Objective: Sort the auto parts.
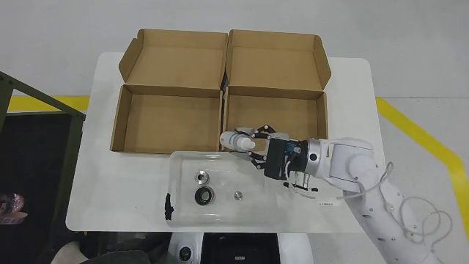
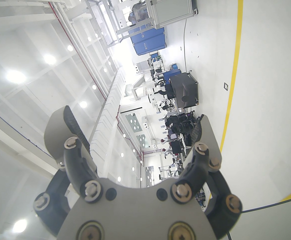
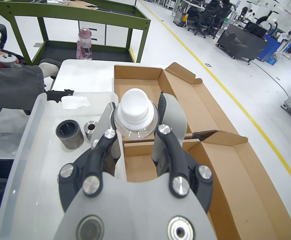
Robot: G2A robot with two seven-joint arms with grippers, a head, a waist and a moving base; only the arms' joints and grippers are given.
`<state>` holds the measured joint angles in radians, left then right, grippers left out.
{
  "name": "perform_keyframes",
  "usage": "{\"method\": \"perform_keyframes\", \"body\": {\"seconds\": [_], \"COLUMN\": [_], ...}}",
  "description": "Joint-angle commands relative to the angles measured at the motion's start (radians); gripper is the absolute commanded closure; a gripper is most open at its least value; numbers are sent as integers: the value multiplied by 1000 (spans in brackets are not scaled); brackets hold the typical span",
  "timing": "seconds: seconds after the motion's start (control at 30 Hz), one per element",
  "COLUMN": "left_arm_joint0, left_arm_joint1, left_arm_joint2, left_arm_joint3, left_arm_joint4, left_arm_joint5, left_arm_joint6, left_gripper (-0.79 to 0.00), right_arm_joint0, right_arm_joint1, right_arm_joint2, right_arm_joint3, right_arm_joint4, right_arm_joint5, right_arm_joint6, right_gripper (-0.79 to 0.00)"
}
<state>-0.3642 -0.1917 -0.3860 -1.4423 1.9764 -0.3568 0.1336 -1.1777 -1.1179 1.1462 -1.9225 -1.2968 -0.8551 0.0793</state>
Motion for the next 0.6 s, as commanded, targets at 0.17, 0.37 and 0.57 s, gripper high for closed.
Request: {"method": "perform_keyframes", "body": {"seconds": [0.17,0.37,0.57], "left_arm_joint0": [0,0,0], "left_arm_joint1": [0,0,0], "left_arm_joint2": [0,0,0], "left_arm_joint3": [0,0,0], "left_arm_joint4": [0,0,0], "left_arm_joint5": [0,0,0], "left_arm_joint6": [0,0,0], "left_gripper": [-785,-785,-785], "right_arm_joint0": [82,174,254], "right_arm_joint1": [-8,-22,-41], "right_arm_joint2": [-17,-61,-122], "right_arm_joint3": [122,256,380], "right_arm_joint4": [39,86,118], "right_arm_joint5": [42,62,81], "right_arm_joint6": [59,111,134], "right_gripper": [0,0,0]}}
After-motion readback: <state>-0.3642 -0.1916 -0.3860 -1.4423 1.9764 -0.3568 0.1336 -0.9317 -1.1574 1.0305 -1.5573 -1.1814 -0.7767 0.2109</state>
